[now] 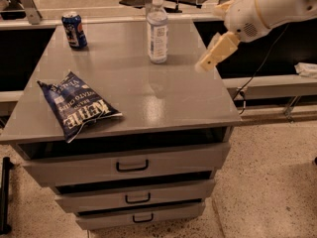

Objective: Knock blue plastic bottle over

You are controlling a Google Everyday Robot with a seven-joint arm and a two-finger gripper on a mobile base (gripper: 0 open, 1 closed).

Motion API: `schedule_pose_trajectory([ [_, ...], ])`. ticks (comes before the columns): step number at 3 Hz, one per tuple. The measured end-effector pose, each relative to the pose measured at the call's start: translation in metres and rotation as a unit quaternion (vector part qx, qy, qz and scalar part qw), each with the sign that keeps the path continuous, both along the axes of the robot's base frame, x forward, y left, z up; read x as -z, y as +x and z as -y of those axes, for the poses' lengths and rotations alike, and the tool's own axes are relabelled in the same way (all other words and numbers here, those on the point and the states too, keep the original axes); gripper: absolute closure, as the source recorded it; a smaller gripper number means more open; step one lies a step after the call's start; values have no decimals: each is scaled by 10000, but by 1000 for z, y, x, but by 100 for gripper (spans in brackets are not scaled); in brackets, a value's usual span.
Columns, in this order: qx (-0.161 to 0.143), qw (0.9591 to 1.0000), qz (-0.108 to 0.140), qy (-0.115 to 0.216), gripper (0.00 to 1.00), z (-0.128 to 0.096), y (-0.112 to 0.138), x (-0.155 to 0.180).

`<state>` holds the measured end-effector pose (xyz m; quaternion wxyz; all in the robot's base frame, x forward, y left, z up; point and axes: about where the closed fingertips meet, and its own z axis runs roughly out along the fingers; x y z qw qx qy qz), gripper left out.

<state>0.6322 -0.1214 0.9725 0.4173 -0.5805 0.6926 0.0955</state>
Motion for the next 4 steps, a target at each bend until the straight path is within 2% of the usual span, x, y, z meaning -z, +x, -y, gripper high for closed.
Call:
schedule_pose_trajectory([
  [1, 180, 9946, 142, 1011, 0, -36, 52, 14],
  [2, 274, 9860, 55, 1641, 0, -58, 81, 28],
  [4, 379, 9609, -139, 2739, 0, -99, 130, 50],
])
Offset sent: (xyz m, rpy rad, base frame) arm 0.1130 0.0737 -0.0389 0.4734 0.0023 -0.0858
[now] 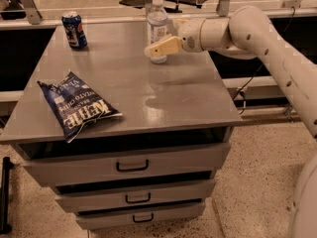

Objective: Knock blue plastic bottle over

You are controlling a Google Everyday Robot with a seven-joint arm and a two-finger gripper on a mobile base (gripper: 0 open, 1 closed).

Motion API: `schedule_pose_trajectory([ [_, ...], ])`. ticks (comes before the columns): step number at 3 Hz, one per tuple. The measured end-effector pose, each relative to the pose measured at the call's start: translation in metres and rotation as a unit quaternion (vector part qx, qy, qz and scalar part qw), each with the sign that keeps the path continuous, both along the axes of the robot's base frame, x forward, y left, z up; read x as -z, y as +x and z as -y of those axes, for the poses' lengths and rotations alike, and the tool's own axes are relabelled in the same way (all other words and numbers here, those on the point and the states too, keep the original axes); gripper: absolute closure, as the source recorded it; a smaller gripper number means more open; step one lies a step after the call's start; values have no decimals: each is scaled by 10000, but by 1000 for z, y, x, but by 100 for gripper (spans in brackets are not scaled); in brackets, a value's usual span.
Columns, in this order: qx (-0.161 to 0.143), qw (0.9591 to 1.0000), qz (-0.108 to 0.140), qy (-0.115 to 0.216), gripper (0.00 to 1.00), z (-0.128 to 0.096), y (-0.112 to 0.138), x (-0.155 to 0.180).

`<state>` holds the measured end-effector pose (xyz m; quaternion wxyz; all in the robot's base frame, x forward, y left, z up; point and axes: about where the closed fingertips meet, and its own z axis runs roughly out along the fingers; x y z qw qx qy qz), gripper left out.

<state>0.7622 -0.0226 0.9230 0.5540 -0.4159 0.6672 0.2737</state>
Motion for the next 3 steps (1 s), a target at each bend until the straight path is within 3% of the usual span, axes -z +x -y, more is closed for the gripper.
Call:
schedule_pose_trajectory([
  [1, -107, 9998, 44, 150, 0, -19, 16, 2],
  [2, -270, 9995, 144, -17, 0, -39, 20, -2],
  [3, -640, 9975, 179, -239, 0, -75, 8, -5],
])
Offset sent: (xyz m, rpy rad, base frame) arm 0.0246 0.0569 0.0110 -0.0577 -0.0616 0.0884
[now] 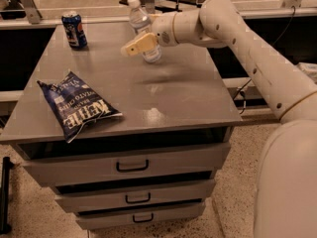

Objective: Knock blue plastic bottle over

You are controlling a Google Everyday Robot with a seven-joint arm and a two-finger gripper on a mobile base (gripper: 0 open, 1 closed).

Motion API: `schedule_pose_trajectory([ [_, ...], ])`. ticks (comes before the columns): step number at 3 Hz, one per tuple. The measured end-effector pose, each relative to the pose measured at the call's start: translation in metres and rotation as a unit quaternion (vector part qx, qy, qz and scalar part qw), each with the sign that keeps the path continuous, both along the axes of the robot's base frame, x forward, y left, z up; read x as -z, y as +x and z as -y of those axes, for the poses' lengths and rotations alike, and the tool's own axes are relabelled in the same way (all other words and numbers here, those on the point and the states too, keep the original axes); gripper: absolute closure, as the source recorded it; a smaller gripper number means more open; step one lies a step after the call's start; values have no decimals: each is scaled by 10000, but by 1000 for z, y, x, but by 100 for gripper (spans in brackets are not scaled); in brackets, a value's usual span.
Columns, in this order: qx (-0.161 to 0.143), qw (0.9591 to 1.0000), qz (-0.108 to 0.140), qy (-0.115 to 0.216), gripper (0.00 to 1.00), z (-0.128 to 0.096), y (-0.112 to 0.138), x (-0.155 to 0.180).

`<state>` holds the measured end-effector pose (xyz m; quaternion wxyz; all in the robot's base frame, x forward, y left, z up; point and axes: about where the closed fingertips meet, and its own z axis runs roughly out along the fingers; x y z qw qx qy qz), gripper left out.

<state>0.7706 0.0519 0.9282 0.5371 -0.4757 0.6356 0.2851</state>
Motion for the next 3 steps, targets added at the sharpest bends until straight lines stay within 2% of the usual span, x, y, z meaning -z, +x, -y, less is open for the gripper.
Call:
schedule_pose_trajectory([
  [1, -407, 9990, 17, -196, 0, -36, -16, -1],
  [2, -672, 9971, -7, -361, 0, -60, -26, 4],
  [3, -729, 9960, -106, -511, 0, -69, -27, 17],
])
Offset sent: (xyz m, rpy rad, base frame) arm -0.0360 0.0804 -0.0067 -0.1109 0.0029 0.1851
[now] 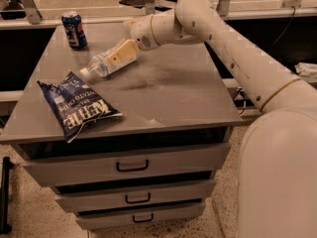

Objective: Knock blue plastic bottle over

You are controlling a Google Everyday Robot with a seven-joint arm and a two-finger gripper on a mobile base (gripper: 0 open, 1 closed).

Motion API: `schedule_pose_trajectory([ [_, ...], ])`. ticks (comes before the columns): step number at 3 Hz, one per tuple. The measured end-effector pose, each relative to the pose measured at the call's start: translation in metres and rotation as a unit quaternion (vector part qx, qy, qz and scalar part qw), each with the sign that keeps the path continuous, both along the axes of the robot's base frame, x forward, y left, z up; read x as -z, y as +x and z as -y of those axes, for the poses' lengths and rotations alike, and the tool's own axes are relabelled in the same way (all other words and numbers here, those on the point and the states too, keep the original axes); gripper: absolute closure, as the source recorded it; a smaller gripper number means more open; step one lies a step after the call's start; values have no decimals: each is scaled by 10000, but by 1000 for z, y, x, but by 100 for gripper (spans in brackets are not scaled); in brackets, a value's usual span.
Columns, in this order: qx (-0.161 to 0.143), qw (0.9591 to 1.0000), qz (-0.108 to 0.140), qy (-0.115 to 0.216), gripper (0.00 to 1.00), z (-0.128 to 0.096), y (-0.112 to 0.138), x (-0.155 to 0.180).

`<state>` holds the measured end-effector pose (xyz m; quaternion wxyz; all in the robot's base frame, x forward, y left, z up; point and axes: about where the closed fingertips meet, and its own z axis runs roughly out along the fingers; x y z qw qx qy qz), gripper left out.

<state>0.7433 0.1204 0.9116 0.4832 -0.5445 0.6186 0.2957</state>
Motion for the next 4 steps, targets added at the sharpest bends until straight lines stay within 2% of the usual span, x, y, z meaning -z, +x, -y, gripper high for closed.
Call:
schedule_pose_trajectory([
  [1, 66, 10000, -49, -43, 0, 15, 3, 6],
  [2, 300, 9995, 93, -1, 0, 90, 11, -9],
  [3, 467, 9985, 265, 107, 0, 150, 12, -30],
  [4, 472, 9983, 310, 127, 0, 152, 12, -36],
])
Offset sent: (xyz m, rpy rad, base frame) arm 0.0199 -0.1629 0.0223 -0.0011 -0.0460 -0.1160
